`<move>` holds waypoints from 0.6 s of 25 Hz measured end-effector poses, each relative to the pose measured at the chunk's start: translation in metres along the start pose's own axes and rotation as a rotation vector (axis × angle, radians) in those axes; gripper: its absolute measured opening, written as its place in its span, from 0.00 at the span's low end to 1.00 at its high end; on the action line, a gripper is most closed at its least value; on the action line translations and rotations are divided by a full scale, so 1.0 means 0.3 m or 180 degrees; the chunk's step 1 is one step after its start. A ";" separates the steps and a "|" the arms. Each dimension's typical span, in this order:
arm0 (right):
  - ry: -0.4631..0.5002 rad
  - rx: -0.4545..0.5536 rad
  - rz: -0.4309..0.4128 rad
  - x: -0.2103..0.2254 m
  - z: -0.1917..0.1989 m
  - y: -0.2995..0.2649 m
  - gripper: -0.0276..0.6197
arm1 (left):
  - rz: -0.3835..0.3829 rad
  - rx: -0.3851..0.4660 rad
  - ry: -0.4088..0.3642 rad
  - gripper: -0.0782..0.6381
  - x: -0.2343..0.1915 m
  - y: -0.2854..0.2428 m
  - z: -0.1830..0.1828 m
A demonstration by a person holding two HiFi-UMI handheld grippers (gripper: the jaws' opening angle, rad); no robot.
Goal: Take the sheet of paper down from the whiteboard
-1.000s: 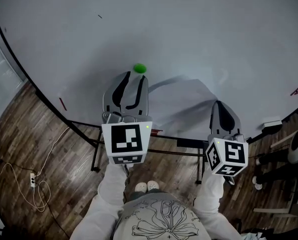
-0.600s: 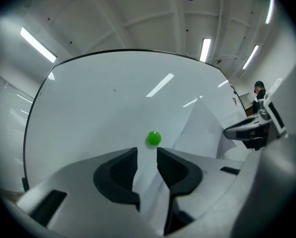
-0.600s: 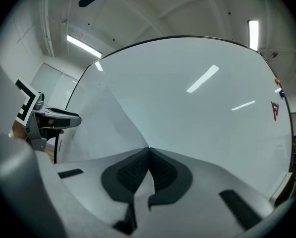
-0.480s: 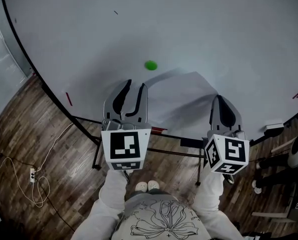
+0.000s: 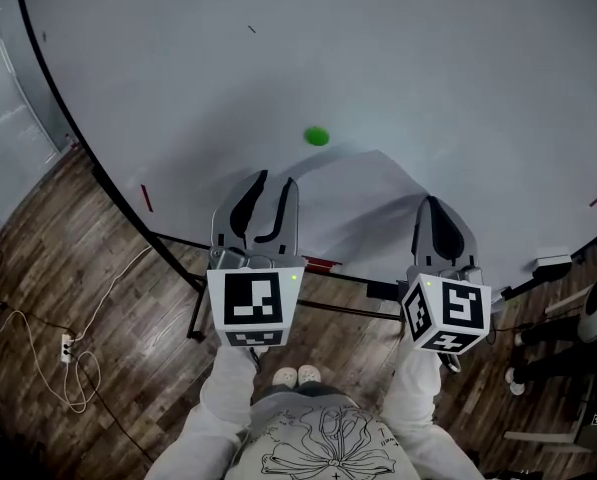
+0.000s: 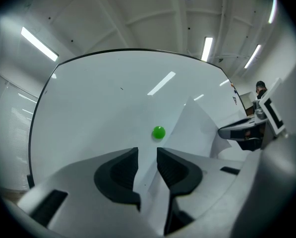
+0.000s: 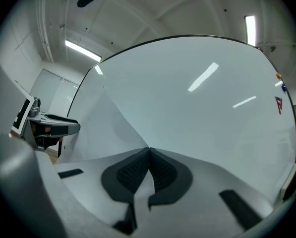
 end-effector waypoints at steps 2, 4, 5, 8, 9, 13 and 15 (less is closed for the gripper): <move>0.0000 0.0006 -0.0005 -0.006 -0.003 -0.002 0.05 | 0.0001 0.0000 -0.0004 0.27 -0.001 0.001 0.000; -0.0008 0.0014 -0.0003 -0.011 -0.006 -0.004 0.05 | -0.0001 0.0001 -0.0004 0.27 -0.004 0.001 0.001; -0.0012 0.0018 0.0001 -0.012 -0.007 -0.005 0.05 | -0.0001 -0.0001 -0.0004 0.27 -0.005 0.000 0.003; -0.0024 0.0024 0.0014 -0.012 -0.006 -0.008 0.05 | 0.0006 -0.0010 -0.0009 0.27 -0.007 -0.005 0.007; -0.0025 0.0022 0.0018 -0.011 -0.006 -0.009 0.05 | 0.0008 -0.0013 -0.0012 0.27 -0.006 -0.006 0.007; -0.0040 0.0024 0.0031 -0.012 -0.006 -0.018 0.05 | 0.0010 -0.0020 -0.0018 0.27 -0.008 -0.013 0.008; -0.0055 0.0028 0.0033 -0.014 -0.007 -0.023 0.05 | 0.0010 -0.0021 -0.0015 0.27 -0.011 -0.015 0.008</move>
Point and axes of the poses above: the fingertips, and each gripper's own axes: y backward along the fingers, x to its right, z out of its underside, the point moved 5 cm from there along y, backward along the fingers, and after that the axes turned 6 degrees about -x, right-handed, at the moved point
